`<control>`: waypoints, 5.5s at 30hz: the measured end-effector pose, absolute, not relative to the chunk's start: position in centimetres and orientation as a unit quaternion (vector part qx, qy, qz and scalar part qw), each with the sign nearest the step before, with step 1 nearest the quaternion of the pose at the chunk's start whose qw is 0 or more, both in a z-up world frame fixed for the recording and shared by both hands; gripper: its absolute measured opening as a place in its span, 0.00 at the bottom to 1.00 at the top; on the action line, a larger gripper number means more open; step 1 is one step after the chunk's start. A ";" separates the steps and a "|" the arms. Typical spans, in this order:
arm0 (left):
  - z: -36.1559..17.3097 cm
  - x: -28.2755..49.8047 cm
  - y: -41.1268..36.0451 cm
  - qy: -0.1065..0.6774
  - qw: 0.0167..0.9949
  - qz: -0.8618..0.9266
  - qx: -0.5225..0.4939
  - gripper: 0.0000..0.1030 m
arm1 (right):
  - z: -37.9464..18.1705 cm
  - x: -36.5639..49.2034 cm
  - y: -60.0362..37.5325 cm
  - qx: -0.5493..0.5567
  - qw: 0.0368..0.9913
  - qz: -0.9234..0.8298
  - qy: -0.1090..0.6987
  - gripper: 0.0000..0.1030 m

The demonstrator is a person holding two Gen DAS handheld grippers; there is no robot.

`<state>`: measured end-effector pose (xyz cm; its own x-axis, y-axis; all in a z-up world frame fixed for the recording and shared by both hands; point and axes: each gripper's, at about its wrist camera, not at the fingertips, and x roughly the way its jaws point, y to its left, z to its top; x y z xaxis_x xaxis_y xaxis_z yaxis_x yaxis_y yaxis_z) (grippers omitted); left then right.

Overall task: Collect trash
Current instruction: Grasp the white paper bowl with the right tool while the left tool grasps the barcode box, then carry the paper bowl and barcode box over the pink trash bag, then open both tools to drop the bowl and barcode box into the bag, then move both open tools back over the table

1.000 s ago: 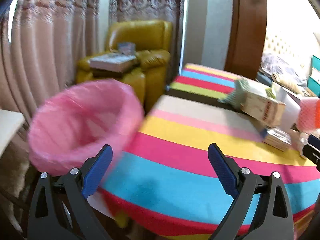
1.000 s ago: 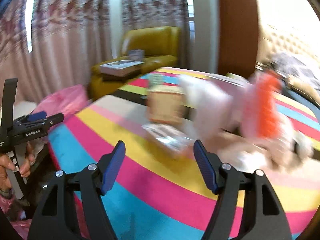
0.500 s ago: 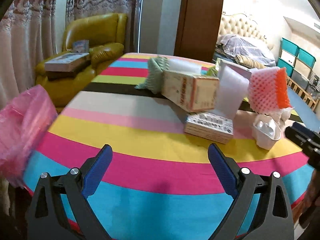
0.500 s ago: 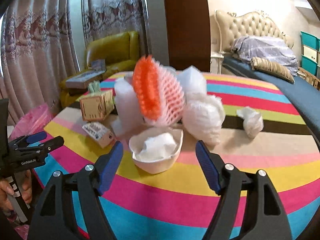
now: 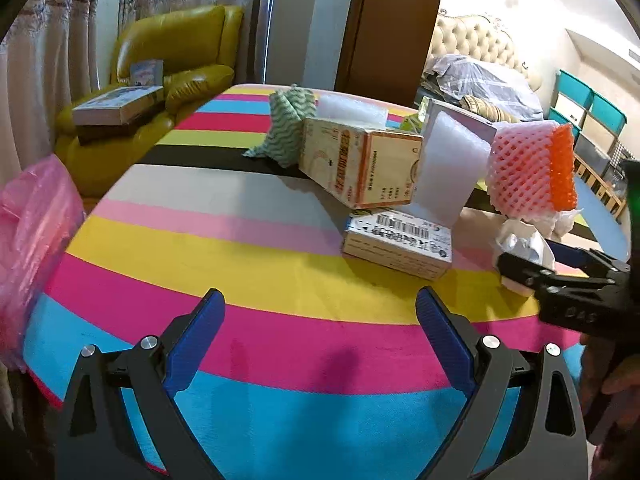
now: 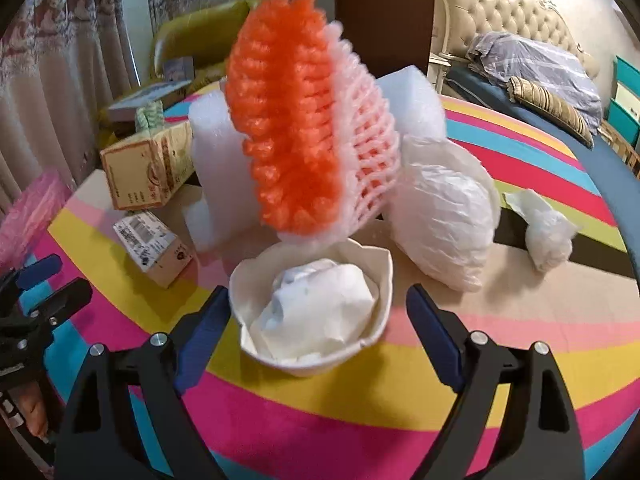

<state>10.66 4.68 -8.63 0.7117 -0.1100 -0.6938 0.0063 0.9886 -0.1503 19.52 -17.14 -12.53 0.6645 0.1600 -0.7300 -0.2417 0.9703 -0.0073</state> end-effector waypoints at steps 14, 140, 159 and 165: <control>-8.6 14.3 0.9 0.397 0.912 -0.026 -0.102 0.87 | -11.8 14.4 -21.4 -0.010 0.931 0.138 0.339 0.70; -6.2 -0.1 38.5 0.241 0.936 0.217 -0.139 0.82 | -7.1 17.9 20.1 -0.050 0.825 0.494 0.271 0.82; -3.5 0.4 29.1 0.215 0.950 0.222 -0.051 0.87 | -6.7 15.8 5.9 -0.055 0.892 0.381 0.238 0.84; -4.0 2.7 24.8 0.225 0.956 0.175 -0.070 0.87 | -6.6 15.6 -1.0 -0.031 0.918 0.324 0.225 0.84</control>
